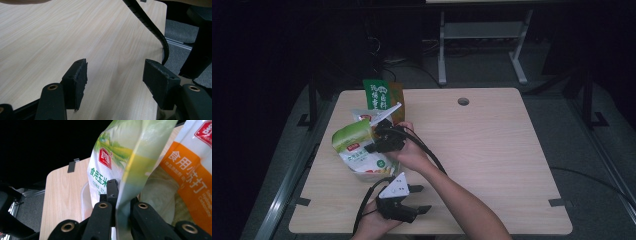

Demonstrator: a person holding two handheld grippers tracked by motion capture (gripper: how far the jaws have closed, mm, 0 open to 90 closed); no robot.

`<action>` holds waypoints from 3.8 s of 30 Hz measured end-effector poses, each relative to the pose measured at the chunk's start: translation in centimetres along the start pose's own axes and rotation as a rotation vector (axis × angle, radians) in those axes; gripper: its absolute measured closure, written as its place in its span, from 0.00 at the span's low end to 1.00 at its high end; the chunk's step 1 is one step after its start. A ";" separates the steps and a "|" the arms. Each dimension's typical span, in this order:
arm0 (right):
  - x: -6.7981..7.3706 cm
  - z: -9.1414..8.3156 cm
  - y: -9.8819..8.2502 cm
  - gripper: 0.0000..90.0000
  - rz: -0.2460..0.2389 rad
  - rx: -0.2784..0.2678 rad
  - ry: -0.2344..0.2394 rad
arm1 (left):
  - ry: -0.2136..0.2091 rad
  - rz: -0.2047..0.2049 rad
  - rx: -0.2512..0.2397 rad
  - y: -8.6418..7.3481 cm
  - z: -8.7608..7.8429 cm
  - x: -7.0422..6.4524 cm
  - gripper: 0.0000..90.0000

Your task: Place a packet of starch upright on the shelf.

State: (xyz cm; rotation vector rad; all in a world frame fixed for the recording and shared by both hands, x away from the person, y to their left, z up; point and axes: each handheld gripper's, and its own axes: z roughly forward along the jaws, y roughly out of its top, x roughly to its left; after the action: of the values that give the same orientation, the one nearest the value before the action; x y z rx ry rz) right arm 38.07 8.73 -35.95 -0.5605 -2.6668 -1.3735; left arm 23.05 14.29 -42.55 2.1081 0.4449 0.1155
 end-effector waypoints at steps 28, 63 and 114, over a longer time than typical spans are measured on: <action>-0.4 -1.9 -1.4 0.97 0.000 0.026 0.007 | -0.005 0.003 0.016 0.0 0.5 -0.1 0.40; -1.3 -4.4 -3.1 0.79 0.039 -0.016 0.034 | 0.027 -0.018 0.023 -0.1 0.5 0.8 0.37; -4.8 -13.6 -7.8 0.48 0.139 -0.028 -0.073 | 0.085 -0.040 0.009 0.3 0.2 2.1 0.30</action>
State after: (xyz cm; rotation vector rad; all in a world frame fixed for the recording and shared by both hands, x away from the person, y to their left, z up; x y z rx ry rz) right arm 38.56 -7.64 -35.04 -0.7975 -2.6110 -1.3786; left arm 25.16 14.80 -42.60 2.1072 0.5391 0.1803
